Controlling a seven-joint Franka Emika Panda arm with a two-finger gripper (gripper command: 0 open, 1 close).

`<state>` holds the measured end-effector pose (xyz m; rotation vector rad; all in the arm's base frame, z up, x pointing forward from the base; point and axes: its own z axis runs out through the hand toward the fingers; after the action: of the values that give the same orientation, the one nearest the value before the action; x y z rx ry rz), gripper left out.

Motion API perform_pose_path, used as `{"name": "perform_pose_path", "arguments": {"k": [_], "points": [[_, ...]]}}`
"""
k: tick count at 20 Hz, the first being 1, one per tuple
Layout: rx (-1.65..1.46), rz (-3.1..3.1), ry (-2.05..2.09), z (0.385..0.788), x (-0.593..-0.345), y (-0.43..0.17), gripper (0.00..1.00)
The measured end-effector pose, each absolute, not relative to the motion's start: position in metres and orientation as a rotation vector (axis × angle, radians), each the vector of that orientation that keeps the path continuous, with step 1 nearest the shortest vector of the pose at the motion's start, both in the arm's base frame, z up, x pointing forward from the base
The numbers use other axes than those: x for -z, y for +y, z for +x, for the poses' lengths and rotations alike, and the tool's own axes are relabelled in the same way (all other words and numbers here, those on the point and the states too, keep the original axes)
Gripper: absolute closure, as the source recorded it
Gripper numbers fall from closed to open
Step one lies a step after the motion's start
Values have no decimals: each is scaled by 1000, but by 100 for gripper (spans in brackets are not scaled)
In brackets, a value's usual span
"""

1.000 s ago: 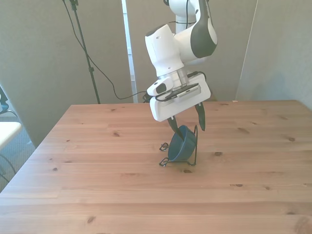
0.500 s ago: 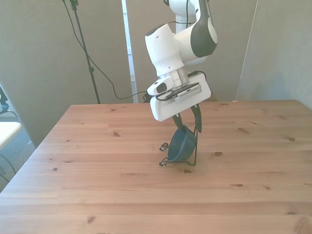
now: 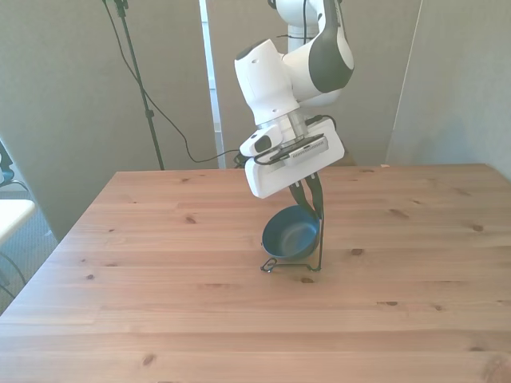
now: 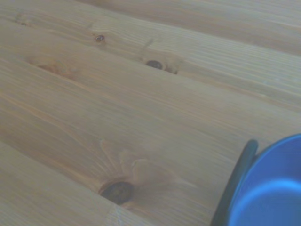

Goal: Unload the bowl

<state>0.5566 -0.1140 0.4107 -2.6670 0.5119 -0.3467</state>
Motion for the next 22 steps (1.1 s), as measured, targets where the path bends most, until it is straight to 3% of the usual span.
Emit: {"name": "perform_pose_path", "arguments": {"k": [5,10,14,22], "points": [[346,-2651,508,551,-417,-121,100],[395,-2624,501,525,-451,-125,100],[397,-2646,447,494,-463,-109,100],[241,-2805,452,419,-448,-29,100]]}}
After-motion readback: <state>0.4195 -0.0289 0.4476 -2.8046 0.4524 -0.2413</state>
